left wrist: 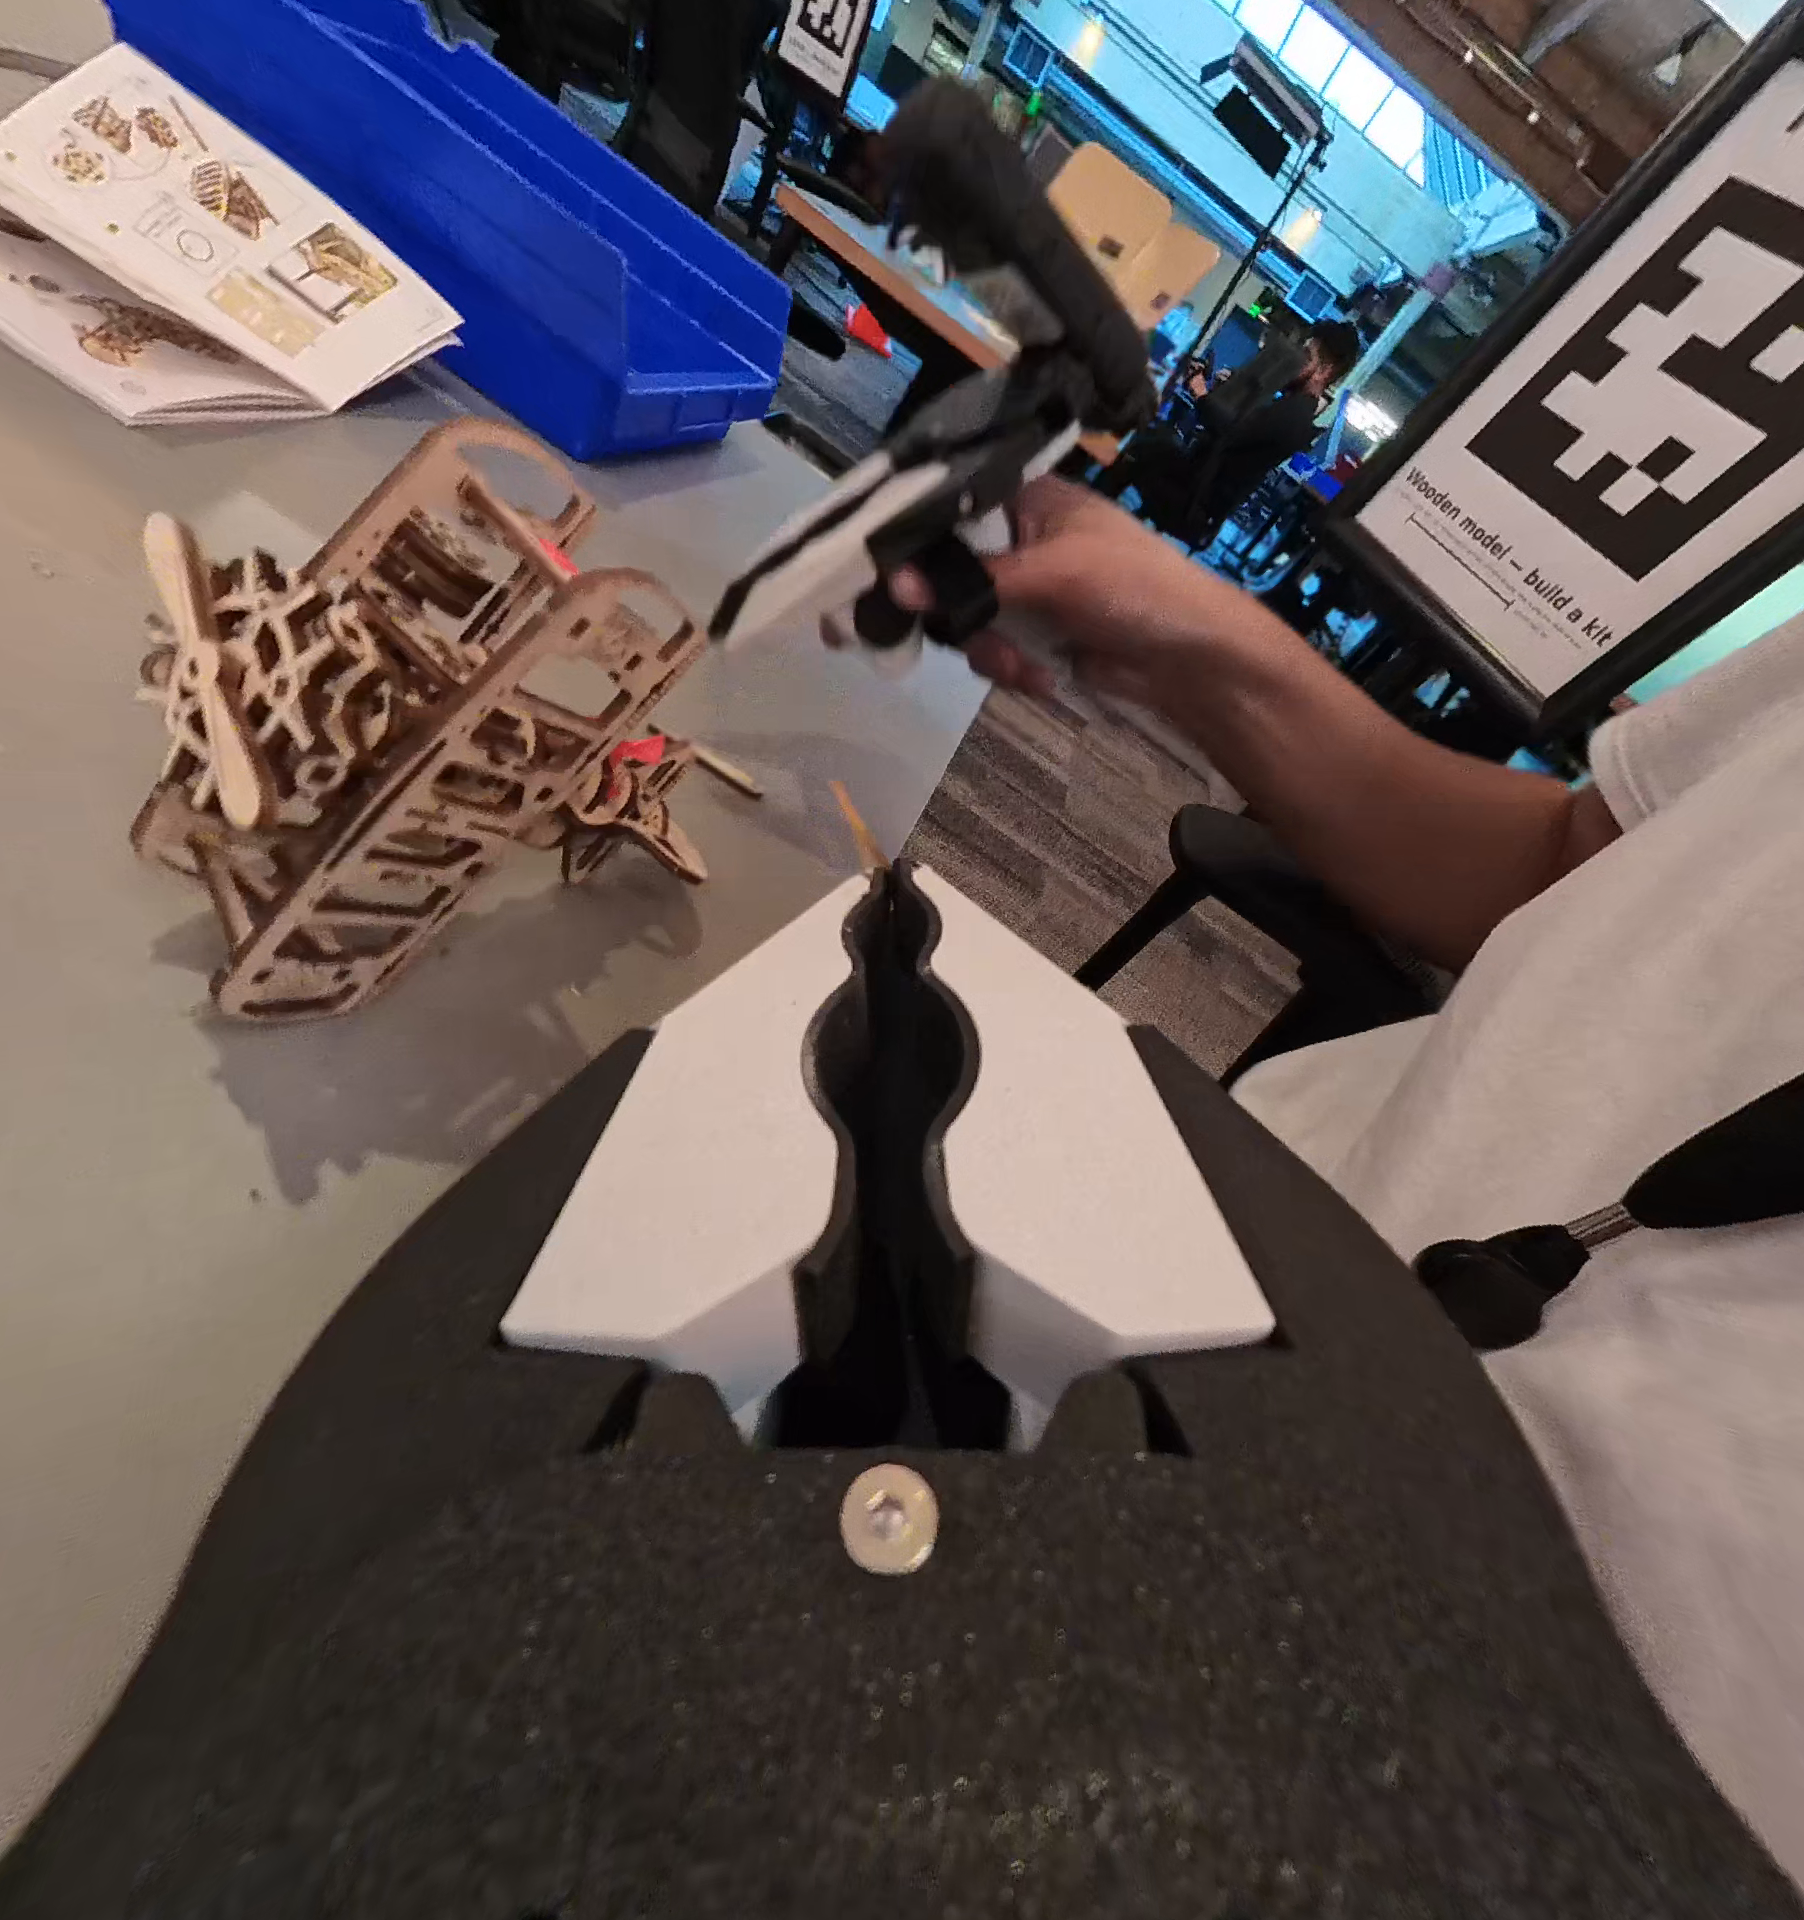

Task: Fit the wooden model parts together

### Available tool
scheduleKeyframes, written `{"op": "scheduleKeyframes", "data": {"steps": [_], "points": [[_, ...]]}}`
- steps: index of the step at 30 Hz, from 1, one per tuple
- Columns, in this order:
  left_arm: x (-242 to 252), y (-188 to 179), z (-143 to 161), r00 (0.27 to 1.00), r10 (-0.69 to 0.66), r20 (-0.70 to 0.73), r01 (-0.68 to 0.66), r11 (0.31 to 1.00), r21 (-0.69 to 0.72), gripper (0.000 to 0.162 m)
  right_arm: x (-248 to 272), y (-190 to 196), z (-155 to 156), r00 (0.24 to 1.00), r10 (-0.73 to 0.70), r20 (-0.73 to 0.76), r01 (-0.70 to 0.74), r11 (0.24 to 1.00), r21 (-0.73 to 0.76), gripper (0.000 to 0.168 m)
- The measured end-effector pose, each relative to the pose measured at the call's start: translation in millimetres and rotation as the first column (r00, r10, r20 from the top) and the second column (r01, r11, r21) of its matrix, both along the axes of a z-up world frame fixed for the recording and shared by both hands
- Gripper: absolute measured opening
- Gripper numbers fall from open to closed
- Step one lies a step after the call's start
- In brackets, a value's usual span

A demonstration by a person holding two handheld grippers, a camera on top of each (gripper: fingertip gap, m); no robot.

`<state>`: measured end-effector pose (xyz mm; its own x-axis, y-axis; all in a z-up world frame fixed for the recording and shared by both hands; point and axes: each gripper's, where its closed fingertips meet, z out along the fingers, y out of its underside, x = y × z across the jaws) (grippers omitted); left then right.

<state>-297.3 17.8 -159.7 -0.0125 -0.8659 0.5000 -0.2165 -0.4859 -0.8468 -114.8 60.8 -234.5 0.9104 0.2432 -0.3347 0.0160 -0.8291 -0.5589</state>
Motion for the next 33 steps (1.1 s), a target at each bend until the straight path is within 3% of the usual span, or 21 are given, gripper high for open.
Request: {"op": "scheduleKeyframes", "data": {"steps": [3,5,7,8,11,15,19,22,28,30,33], "points": [[-11.4,3.1,-0.9,0.999,0.048,-0.012,-0.048,0.999,0.0,0.0,19.6,29.8,27.6,0.936,0.319,0.15,-0.334,0.939,0.081,0.043],[-17.8,6.1,2.2,0.997,0.076,-0.015,-0.075,0.996,0.047,0.0,6.0,24.6,31.2,0.739,0.662,0.127,-0.67,0.741,0.037,0.047],[-23.2,6.9,5.5,0.997,0.083,-0.007,-0.082,0.994,0.077,0.0,15.1,36.8,23.7,0.563,0.798,0.212,-0.817,0.577,0.0,0.031],[-25.4,7.4,5.9,0.996,0.084,-0.008,-0.083,0.993,0.087,0.0,16.3,33.9,19.2,0.474,0.861,0.184,-0.871,0.489,-0.045,0.031],[-28.1,5.8,4.0,0.997,0.074,-0.021,-0.072,0.991,0.11,0.0,15.6,19.1,7.6,0.279,0.958,0.065,-0.947,0.286,-0.144,0.03],[-28.1,-7.8,-3.9,0.998,0.053,-0.028,-0.051,0.996,0.068,0.0,3.8,15.8,-10.9,0.019,0.966,0.257,-0.993,0.048,-0.109,0.033],[-30.5,-18.5,-16.6,0.997,0.036,-0.073,-0.03,0.996,0.085,0.0,-7.2,3.0,-31.5,-0.179,0.924,0.338,-0.983,-0.152,-0.104,0.038],[-30.8,-20.9,-18.4,0.997,0.026,-0.067,-0.022,0.998,0.064,0.0,-8.6,8.2,-40.2,-0.234,0.882,0.41,-0.972,-0.227,-0.064,0.031],[-25.7,-19.9,-18.5,0.999,0.024,-0.046,-0.022,0.999,0.031,0.0,-13.7,-3.0,-41.1,-0.264,0.903,0.338,-0.959,-0.283,0.005,0.019],[-24.2,-17.3,-19.3,0.998,0.031,-0.049,-0.029,0.999,0.028,0.0,-11.6,-3.8,-41.6,-0.267,0.905,0.331,-0.959,-0.283,0.0,0.002],[-24.4,-12.6,-16.1,0.998,0.046,-0.04,-0.044,0.999,0.031,0.0,-11.5,-3.4,-41.6,-0.226,0.92,0.319,-0.971,-0.238,0.0,0.002]]}}
